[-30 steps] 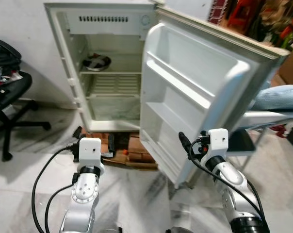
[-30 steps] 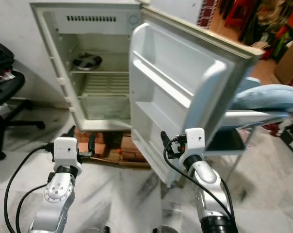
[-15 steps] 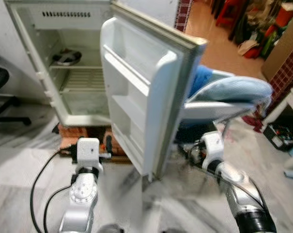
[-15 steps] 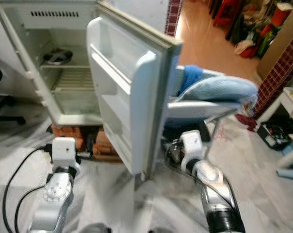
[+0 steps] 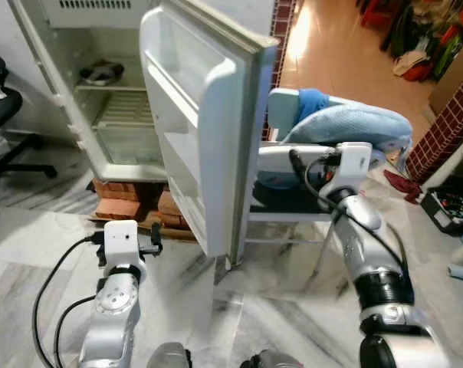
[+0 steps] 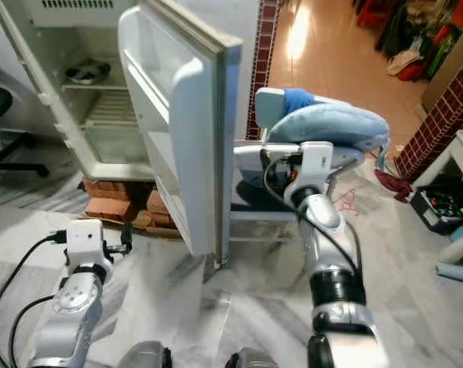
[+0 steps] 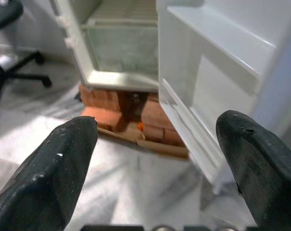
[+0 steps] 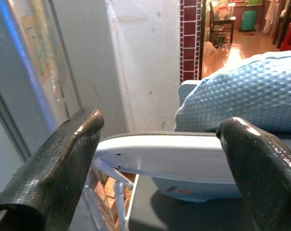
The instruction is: Restocking fridge
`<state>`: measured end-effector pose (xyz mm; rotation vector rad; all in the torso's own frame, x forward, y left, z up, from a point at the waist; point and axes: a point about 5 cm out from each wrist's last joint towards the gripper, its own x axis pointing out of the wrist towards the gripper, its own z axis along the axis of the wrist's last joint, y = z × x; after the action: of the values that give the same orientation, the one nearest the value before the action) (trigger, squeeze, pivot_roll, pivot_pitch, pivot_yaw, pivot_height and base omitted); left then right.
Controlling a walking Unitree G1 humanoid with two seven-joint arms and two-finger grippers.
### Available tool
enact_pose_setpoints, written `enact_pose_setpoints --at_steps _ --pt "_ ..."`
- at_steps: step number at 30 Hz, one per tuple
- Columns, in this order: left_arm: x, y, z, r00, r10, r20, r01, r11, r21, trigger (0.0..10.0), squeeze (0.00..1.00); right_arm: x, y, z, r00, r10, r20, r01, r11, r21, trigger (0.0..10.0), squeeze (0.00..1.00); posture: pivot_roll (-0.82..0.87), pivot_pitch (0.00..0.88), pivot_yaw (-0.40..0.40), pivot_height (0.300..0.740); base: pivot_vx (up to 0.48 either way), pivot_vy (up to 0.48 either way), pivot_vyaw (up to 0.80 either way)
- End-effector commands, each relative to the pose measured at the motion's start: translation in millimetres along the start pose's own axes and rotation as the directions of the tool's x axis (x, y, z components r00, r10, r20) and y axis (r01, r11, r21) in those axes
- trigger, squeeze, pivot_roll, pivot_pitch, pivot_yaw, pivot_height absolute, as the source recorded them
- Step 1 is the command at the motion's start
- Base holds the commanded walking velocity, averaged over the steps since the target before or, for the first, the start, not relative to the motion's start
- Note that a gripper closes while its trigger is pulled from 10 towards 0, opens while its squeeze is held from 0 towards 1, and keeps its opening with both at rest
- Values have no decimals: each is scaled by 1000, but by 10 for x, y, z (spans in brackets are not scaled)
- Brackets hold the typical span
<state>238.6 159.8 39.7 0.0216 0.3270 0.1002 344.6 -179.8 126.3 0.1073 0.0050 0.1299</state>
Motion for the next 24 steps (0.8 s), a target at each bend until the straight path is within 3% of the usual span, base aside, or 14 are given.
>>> enact_pose_setpoints --at_steps 1,4,8,11,24 --pt "1 101 -15 999 32 -19 -32 999 8 10000 0 84 146 28 1000 11 19 -11 1000 7 10000 0 138 55 -11 740 0 0 769" --pt "6 99 -10 999 30 -18 -29 1000 11 10000 0 170 256 96 999 -3 46 3 1000 20 10000 0 141 53 -10 740 0 0 752" --pt "17 89 -4 1000 20 -16 -20 1000 18 10000 0 247 440 168 996 52 77 -59 994 90 10000 0 145 52 -9 740 0 0 0" --pt "20 85 -6 1000 20 -19 -19 1000 19 10000 0 274 498 184 994 78 82 -85 992 89 10000 0 146 50 -11 740 0 0 0" --pt "-20 101 11 1000 8 1 -8 1000 16 10000 0 280 500 152 994 16 107 -16 1000 5 10000 0 154 53 -11 740 0 0 0"
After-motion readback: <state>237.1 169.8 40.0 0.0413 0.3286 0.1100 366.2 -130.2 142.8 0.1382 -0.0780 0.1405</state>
